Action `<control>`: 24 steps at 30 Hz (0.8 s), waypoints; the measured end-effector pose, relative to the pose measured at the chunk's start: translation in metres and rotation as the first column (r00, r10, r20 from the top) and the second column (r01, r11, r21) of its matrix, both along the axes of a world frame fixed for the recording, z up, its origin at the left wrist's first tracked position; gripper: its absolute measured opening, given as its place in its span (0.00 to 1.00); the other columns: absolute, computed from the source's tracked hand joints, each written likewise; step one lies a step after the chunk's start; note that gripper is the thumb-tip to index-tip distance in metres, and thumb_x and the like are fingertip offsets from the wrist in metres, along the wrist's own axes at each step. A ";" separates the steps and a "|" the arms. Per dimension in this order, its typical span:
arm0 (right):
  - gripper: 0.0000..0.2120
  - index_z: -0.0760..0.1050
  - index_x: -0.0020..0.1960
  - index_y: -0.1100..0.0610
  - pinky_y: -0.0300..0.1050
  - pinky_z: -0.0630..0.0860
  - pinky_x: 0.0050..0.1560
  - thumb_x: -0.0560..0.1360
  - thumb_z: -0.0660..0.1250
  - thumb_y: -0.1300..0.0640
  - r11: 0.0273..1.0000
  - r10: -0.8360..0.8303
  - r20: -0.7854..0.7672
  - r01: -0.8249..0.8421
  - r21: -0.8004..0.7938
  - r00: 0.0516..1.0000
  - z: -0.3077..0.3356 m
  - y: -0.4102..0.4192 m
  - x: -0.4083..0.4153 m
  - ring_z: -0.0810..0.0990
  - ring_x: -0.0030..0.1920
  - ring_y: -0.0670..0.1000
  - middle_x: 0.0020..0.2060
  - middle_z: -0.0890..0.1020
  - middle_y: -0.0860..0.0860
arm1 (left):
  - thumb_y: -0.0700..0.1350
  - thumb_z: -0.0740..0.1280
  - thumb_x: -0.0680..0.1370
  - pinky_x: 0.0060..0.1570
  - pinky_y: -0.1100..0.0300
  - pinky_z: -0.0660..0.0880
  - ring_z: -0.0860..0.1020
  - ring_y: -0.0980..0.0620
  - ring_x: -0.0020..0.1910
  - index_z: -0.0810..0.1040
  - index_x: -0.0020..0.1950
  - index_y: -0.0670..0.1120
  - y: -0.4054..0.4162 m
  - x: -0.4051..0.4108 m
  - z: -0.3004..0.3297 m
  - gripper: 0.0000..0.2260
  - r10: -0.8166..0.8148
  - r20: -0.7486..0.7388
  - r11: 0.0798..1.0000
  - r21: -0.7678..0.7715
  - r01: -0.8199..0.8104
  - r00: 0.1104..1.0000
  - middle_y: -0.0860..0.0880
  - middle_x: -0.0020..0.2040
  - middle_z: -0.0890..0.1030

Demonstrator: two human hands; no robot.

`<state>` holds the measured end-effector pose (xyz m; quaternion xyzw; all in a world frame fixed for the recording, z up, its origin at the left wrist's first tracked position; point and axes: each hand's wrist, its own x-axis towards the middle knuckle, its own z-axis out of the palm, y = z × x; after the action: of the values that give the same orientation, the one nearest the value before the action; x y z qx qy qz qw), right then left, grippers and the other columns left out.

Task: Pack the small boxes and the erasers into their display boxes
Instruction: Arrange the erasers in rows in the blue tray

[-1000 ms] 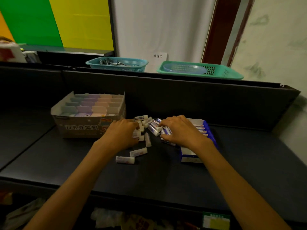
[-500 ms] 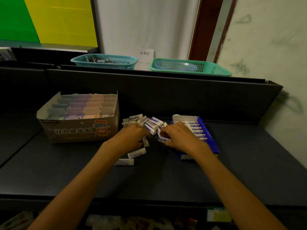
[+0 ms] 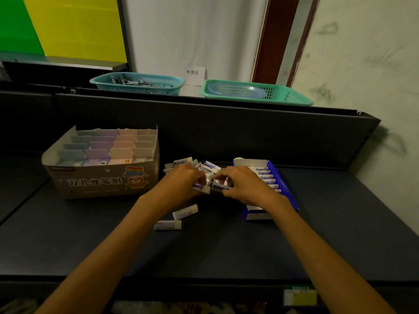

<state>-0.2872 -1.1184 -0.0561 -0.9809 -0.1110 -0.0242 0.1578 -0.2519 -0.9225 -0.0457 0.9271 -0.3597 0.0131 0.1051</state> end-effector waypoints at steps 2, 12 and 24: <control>0.19 0.74 0.63 0.48 0.43 0.74 0.54 0.73 0.70 0.54 0.999 0.013 0.025 -0.014 0.040 1.000 0.005 -0.003 0.002 0.72 0.52 0.44 0.56 0.75 0.47 | 0.46 0.68 0.76 0.60 0.57 0.70 0.70 0.51 0.60 0.75 0.62 0.51 0.000 0.001 0.005 0.15 0.004 0.026 1.000 0.008 -0.004 1.000 0.48 0.63 0.70; 0.15 0.75 0.58 0.52 0.28 0.71 0.43 0.72 0.71 0.58 0.980 0.014 0.056 -0.025 0.196 0.998 0.021 -0.020 -0.002 0.73 0.45 0.38 0.50 0.72 0.43 | 0.43 0.72 0.72 0.51 0.63 0.71 0.70 0.58 0.49 0.75 0.53 0.49 -0.011 0.001 0.008 0.12 0.034 -0.047 0.981 -0.190 -0.043 0.998 0.52 0.54 0.73; 0.13 0.74 0.50 0.49 0.35 0.77 0.44 0.70 0.74 0.58 0.908 -0.071 0.014 0.059 0.415 0.997 0.025 -0.065 -0.015 0.80 0.46 0.41 0.47 0.79 0.44 | 0.43 0.74 0.70 0.46 0.65 0.76 0.77 0.59 0.45 0.77 0.50 0.52 -0.044 -0.005 0.014 0.11 -0.043 -0.095 0.936 -0.353 0.007 0.995 0.56 0.49 0.76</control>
<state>-0.3025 -1.1834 -0.0315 -0.9279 -0.0727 -0.0665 0.3596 -0.2567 -0.9664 -0.0312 0.8881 -0.3575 0.0291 0.2874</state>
